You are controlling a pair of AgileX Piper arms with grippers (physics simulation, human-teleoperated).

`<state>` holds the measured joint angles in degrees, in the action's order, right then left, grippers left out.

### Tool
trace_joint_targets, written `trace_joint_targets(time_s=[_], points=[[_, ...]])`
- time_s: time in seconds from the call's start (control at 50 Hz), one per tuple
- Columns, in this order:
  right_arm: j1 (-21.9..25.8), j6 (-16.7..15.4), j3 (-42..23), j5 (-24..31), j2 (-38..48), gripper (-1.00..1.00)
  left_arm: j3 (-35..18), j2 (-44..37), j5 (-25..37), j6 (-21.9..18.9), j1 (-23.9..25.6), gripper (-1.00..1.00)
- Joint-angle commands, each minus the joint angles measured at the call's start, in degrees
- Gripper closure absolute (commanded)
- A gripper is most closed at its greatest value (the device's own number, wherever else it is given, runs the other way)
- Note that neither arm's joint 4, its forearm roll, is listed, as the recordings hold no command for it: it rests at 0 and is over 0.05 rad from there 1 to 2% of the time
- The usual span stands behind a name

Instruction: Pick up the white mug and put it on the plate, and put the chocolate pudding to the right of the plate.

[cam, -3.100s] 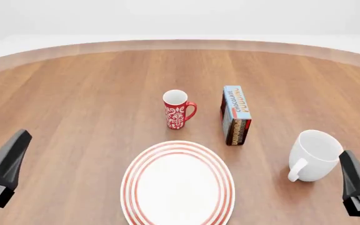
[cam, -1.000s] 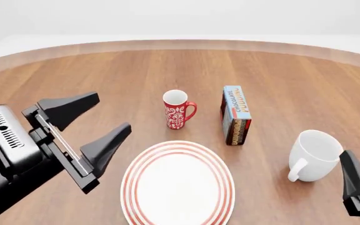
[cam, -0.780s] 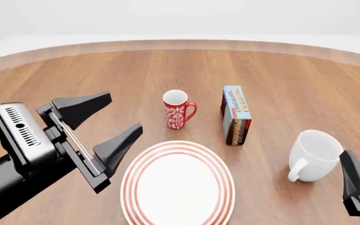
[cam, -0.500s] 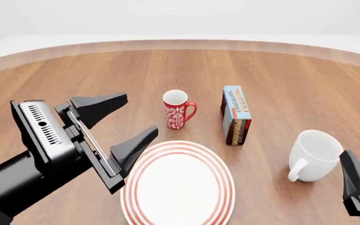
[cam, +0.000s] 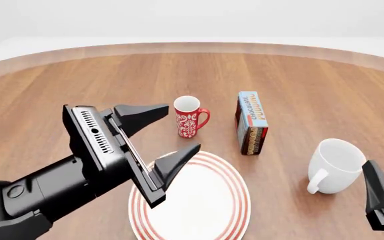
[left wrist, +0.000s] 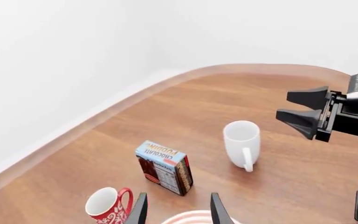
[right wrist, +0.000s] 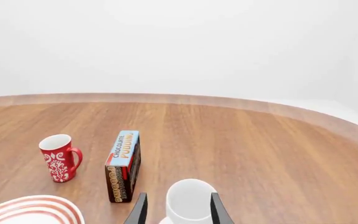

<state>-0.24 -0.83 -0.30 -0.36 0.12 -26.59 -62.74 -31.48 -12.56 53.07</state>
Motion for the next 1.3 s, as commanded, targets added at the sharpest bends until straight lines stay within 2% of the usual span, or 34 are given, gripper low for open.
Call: trace_joint_targets(time_s=[0.02,0.42,1.3], points=[[0.00,0.02,0.00,0.00,0.00,-1.00,-2.13,-3.57,-0.39,0.17,1.59,-1.00],[-0.09,-0.06,-0.05,-0.03,-0.04,-1.00,-5.56,-9.27,-0.69,1.04,4.36,-1.00],[-0.34,0.36,-0.01,0.00,0.03,-1.00,-10.85,-19.37,0.26,3.37,7.17,-1.00]])
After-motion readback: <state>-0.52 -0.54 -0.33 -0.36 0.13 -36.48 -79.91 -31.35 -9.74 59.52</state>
